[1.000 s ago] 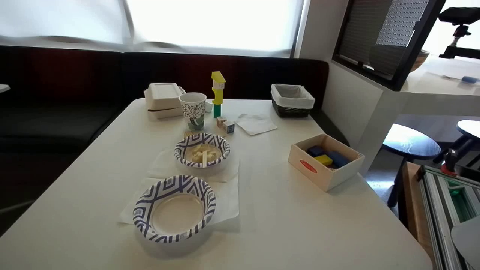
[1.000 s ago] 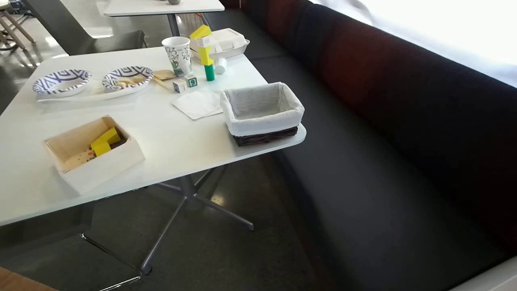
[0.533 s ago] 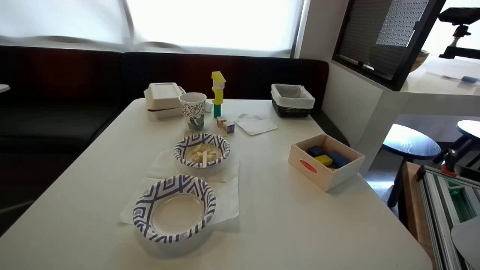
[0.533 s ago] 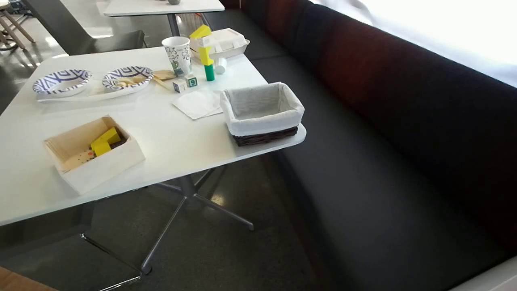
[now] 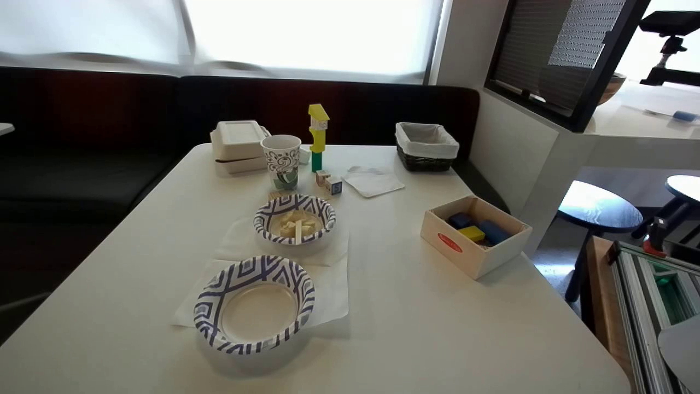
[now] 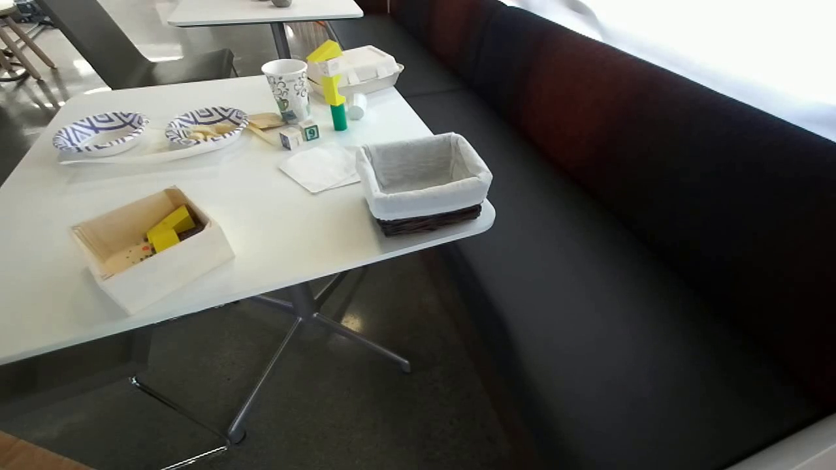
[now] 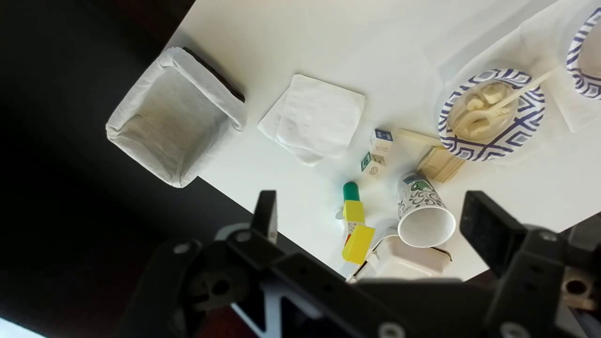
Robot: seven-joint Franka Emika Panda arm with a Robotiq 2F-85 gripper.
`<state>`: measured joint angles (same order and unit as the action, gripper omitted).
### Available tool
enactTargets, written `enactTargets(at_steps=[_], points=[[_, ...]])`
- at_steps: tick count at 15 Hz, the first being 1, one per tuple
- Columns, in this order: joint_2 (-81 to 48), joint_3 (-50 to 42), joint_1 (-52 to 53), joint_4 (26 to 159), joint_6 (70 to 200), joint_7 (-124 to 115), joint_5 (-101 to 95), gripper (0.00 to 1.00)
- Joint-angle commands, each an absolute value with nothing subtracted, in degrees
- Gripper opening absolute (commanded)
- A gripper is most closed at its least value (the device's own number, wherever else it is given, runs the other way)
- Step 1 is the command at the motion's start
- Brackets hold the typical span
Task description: Use the fork to place one white object from the right bowl to the bowl on the left.
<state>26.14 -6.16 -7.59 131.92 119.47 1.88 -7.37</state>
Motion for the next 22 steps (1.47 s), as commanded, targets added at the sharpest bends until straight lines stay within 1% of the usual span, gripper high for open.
enactTargets(at_steps=[1, 8, 11, 14, 18, 20, 21, 22], points=[[26.1, -6.2, -7.5, 131.8, 119.4, 1.9, -7.4, 1.0], [26.1, -5.5, -7.3, 132.7, 118.6, 0.2, -6.8, 1.0], [26.1, -2.1, -7.3, 136.3, 117.7, -8.7, -6.4, 1.0], [25.9, 2.5, -7.4, 141.3, 119.5, -22.5, -5.9, 1.0], [23.5, 6.1, -5.6, 146.0, 124.5, -35.9, 1.0, 1.0], [20.8, 6.9, -4.1, 146.6, 128.2, -39.8, 6.2, 1.0], [19.1, 5.3, -1.1, 146.0, 128.8, -34.6, 11.4, 1.0], [22.1, 6.3, -3.9, 146.3, 126.5, -36.2, 5.4, 1.0]])
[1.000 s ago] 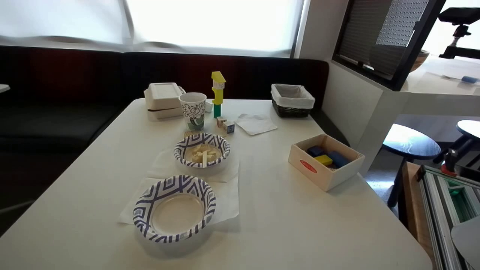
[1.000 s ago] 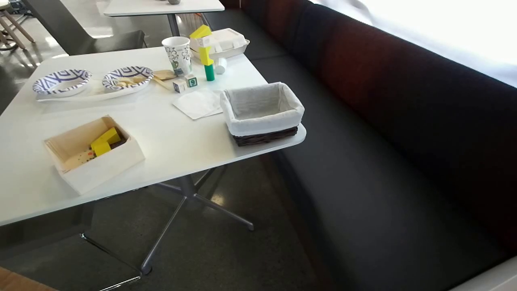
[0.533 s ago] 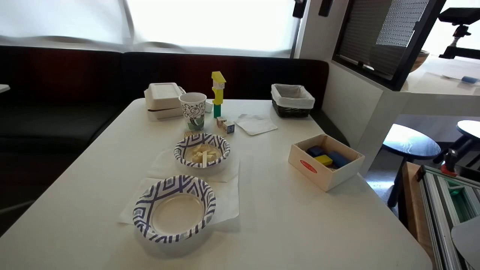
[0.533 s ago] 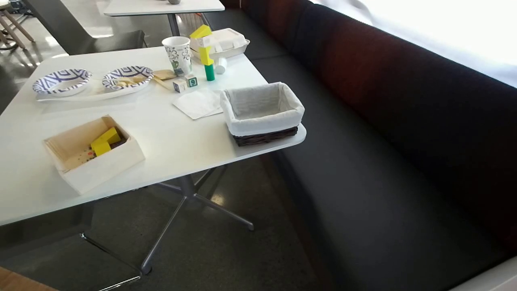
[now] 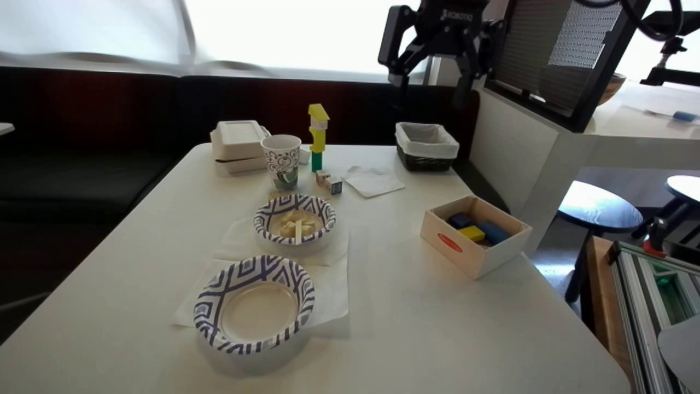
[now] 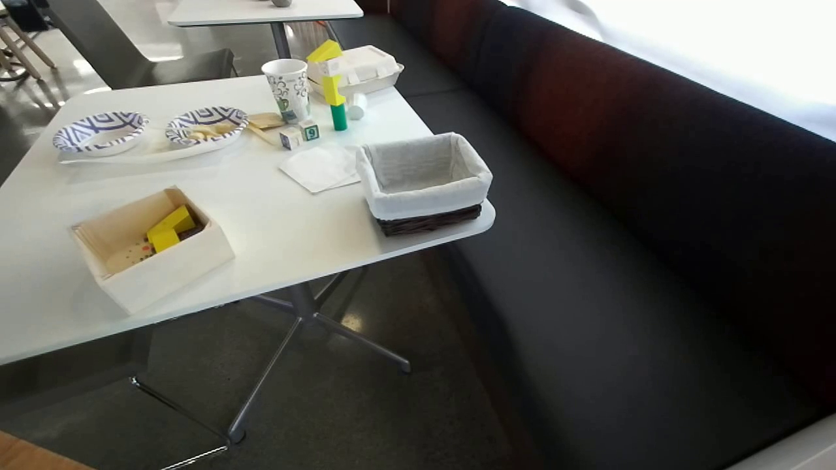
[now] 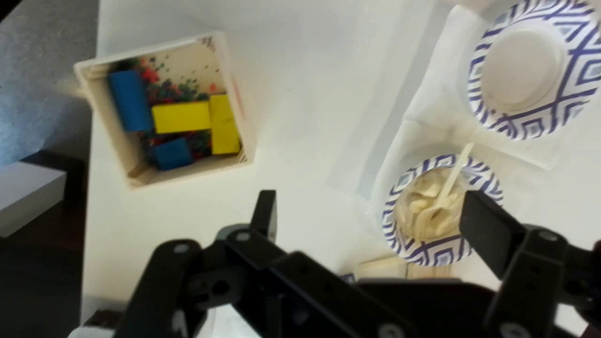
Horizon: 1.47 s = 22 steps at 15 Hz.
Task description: Use the fork to place one white object from the right bowl to the bowl on the left.
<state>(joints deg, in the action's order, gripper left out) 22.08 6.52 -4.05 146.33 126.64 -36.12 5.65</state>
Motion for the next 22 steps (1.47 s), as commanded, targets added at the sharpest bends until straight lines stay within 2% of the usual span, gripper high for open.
enactTargets(at_steps=[1, 7, 16, 22], points=[[21.0, 6.2, -2.7, 146.2, 127.3, -35.8, 7.9, 1.0], [19.3, 5.8, -1.7, 145.8, 128.0, -35.6, 9.8, 1.0], [-2.1, 9.8, 3.2, 137.2, 141.2, -48.6, 12.4, 1.0], [-12.8, 7.8, 7.2, 130.6, 146.0, -51.8, 10.4, 1.0]])
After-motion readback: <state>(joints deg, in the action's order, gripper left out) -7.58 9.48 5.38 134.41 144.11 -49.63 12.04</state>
